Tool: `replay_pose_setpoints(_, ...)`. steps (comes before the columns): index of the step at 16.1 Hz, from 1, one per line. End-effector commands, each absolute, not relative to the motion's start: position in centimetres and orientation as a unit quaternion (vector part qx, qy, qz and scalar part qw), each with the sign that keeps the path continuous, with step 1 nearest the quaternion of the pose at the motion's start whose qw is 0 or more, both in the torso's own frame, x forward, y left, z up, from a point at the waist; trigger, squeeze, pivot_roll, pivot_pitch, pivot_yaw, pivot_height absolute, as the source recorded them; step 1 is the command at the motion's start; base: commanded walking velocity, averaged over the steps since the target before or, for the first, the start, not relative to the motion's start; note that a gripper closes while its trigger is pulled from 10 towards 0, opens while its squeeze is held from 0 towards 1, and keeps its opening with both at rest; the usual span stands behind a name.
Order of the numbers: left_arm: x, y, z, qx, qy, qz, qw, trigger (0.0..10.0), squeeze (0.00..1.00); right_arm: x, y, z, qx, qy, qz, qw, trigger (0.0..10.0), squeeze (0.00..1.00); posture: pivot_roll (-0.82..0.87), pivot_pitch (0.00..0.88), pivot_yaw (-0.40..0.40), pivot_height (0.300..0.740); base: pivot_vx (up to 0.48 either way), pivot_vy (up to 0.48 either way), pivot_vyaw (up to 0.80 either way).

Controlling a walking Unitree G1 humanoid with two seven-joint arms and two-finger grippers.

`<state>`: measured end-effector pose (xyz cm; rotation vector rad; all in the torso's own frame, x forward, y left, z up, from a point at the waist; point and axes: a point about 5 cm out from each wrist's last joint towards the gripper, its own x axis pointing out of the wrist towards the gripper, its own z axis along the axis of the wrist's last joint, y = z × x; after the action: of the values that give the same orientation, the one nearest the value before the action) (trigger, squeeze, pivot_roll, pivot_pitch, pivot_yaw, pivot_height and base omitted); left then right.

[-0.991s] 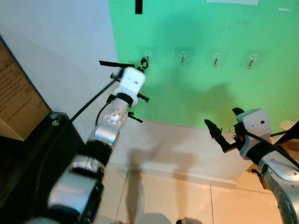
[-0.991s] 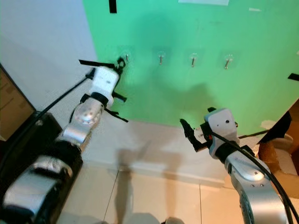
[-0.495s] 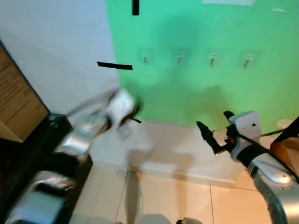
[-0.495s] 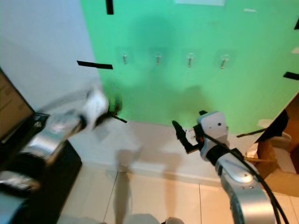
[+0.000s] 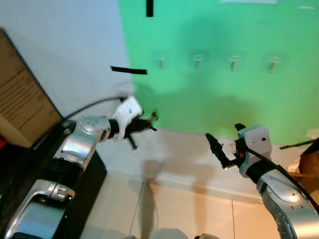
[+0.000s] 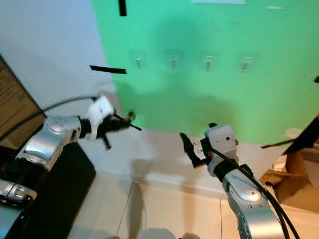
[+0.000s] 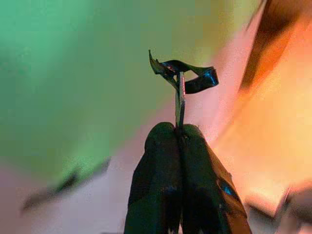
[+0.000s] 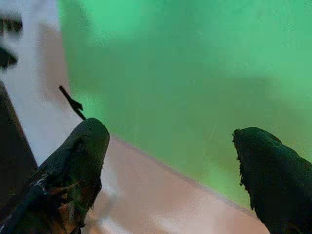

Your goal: Hang keys on a hook

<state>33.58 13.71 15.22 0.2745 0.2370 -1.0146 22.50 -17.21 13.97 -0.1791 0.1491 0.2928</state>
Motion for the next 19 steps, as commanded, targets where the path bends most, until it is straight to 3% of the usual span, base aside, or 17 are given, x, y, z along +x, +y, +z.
replay_pose_setpoints(1,33.6,13.8,17.7,0.075,0.058,-0.497,0.863,10.0,0.00,22.6,-17.0,14.1,-0.080,0.069,0.146,0.984,10.0,0.00,-0.13,0.000,0.103,0.740,0.000,0.000,0.00)
replay_pose_setpoints(2,33.3,14.0,19.0,0.045,0.037,-0.514,0.856,10.0,0.00,22.6,-16.9,14.1,-0.076,0.067,0.147,0.984,10.0,0.00,-0.12,0.000,0.100,0.740,0.000,0.000,0.00)
replay_pose_setpoints(6,32.8,15.0,19.4,0.055,0.051,-0.548,0.833,10.0,0.00,22.9,-16.5,14.1,-0.071,0.063,0.149,0.984,10.0,0.00,-0.11,0.000,0.105,0.740,0.000,0.000,0.00)
replay_pose_setpoints(10,33.6,15.4,20.0,0.065,0.048,-0.526,0.847,10.0,0.00,23.2,-16.1,14.2,-0.066,0.057,0.148,0.985,10.0,0.00,-0.10,0.000,0.113,0.740,0.000,0.000,0.00)
replay_pose_setpoints(11,34.6,15.6,18.9,0.098,0.092,-0.471,0.872,10.0,0.00,23.2,-16.1,14.1,-0.068,0.063,0.148,0.985,10.0,0.00,-0.10,0.000,0.112,0.740,0.000,0.000,0.00)
replay_pose_setpoints(12,35.0,16.5,16.6,0.209,0.159,-0.431,0.863,10.0,0.00,23.2,-16.0,13.8,-0.077,0.070,0.148,0.983,10.0,0.00,-0.10,0.000,0.111,0.740,0.000,0.000,0.00)
replay_pose_setpoints(13,34.2,16.8,15.3,0.272,0.180,-0.457,0.827,10.0,0.00,23.2,-15.9,13.8,-0.079,0.071,0.151,0.983,10.0,0.00,-0.10,0.000,0.113,0.740,0.000,0.000,0.00)
replay_pose_setpoints(14,34.0,15.4,16.7,0.131,0.155,-0.482,0.852,10.0,0.00,23.2,-15.7,14.0,-0.076,0.066,0.153,0.983,10.0,0.00,-0.11,0.000,0.117,0.740,0.000,0.000,0.00)
replay_pose_setpoints(16,34.2,16.0,16.0,0.261,0.155,-0.468,0.830,10.0,0.00,23.4,-15.5,14.4,-0.068,0.057,0.156,0.984,10.0,0.00,-0.11,0.000,0.116,0.740,0.000,0.000,0.00)
replay_pose_setpoints(18,34.7,14.0,19.2,0.129,0.032,-0.490,0.861,10.0,0.00,23.8,-14.8,15.5,-0.041,0.033,0.175,0.983,10.0,0.00,-0.10,0.000,0.112,0.740,0.000,0.000,0.00)
replay_pose_setpoints(19,34.6,13.8,19.6,0.125,0.019,-0.502,0.856,10.0,0.00,23.9,-14.5,15.9,-0.029,0.026,0.181,0.983,10.0,0.00,-0.10,0.000,0.110,0.740,0.000,0.000,0.00)
